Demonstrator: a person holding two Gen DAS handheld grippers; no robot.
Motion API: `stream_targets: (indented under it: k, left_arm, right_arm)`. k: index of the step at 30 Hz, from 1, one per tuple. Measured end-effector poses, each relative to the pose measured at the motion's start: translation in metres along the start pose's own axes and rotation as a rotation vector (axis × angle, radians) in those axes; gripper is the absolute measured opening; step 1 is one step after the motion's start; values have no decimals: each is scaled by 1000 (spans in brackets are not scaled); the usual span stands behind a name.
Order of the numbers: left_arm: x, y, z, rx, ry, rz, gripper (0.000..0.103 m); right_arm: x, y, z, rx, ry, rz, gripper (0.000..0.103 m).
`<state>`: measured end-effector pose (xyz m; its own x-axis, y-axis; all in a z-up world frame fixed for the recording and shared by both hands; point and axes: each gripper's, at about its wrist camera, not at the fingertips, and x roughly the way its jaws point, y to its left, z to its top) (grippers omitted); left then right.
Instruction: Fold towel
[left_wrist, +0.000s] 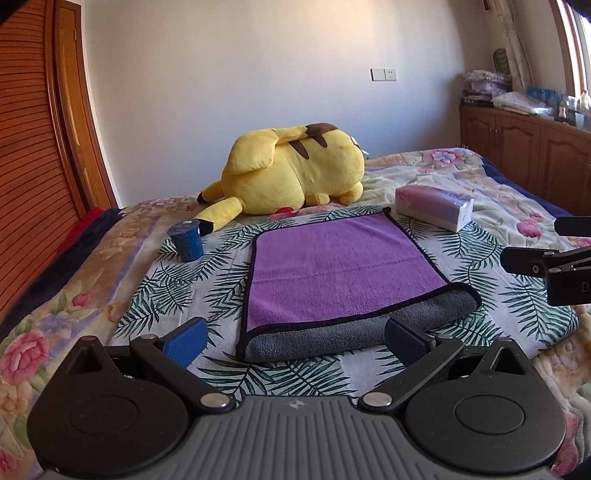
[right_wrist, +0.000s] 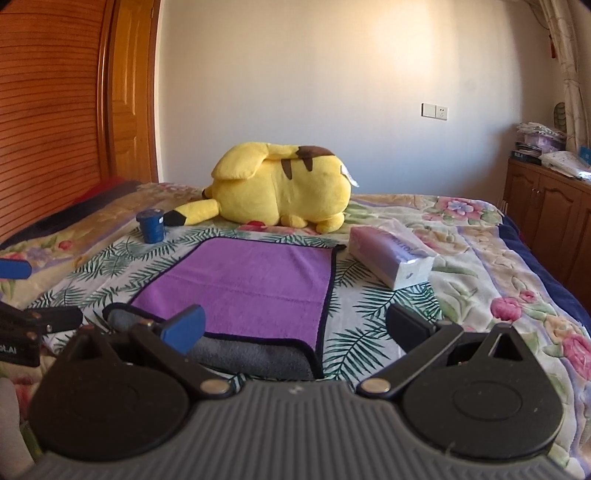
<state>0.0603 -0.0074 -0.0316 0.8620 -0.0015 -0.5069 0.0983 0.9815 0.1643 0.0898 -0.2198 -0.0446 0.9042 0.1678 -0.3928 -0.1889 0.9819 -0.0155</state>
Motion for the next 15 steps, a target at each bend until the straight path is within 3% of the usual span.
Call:
stream_targets:
  k: [15]
  left_arm:
    - [29, 4, 3, 29, 59, -23, 103]
  right_arm:
    - [28, -5, 3, -4, 38, 11, 103]
